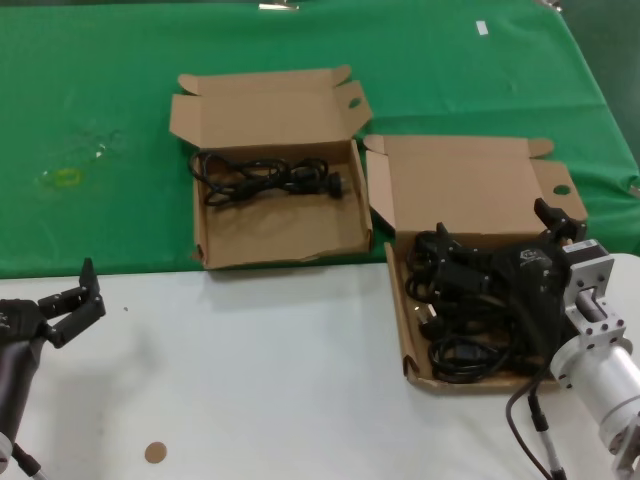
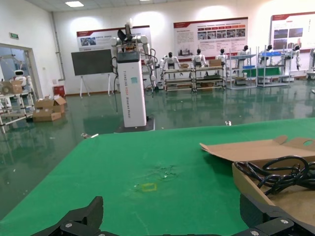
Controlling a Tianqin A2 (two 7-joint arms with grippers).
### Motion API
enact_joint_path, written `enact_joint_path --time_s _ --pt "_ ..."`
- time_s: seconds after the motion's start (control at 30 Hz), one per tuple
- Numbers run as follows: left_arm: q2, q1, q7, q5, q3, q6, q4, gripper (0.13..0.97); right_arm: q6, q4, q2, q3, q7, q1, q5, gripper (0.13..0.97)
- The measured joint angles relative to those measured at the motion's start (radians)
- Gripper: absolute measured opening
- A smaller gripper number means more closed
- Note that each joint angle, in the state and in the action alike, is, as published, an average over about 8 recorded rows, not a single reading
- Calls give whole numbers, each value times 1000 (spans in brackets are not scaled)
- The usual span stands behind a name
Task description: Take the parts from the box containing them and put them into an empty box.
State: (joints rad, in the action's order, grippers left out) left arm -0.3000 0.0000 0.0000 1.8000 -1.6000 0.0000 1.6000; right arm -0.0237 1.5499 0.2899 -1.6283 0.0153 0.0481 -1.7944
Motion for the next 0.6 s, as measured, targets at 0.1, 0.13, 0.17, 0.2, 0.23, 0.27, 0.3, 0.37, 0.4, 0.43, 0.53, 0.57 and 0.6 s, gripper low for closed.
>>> enact_joint_path --time_s 0.1,0.13,0.17,0.2,0.23,0.27,0.3,0.37,0.4,0.43,0.53,0.57,0.6 --pt "0 0 0 0 0 0 0 966 0 0 0 0 0 0 0 966" --pt "0 0 0 0 0 0 0 966 0 0 0 0 0 0 0 966" --pt "0 0 0 0 0 0 0 966 0 0 0 0 0 0 0 966" --pt "0 0 0 0 0 0 0 966 0 0 0 0 0 0 0 966" --pt "0 0 0 0 0 0 0 966 0 0 0 0 0 0 0 966" --pt "0 0 0 0 0 0 0 966 0 0 0 0 0 0 0 966" --pt "0 0 0 0 0 0 0 966 0 0 0 0 0 0 0 966" --pt "0 0 0 0 0 0 0 966 0 0 0 0 0 0 0 966" --pt "0 0 0 0 0 0 0 966 0 0 0 0 0 0 0 966" --pt "0 0 0 0 0 0 0 966 0 0 0 0 0 0 0 966" --pt "0 0 0 0 0 0 0 966 0 0 0 0 0 0 0 966" --pt "0 0 0 0 0 0 0 966 0 0 0 0 0 0 0 966" --pt "0 0 0 0 0 0 0 966 0 0 0 0 0 0 0 966"
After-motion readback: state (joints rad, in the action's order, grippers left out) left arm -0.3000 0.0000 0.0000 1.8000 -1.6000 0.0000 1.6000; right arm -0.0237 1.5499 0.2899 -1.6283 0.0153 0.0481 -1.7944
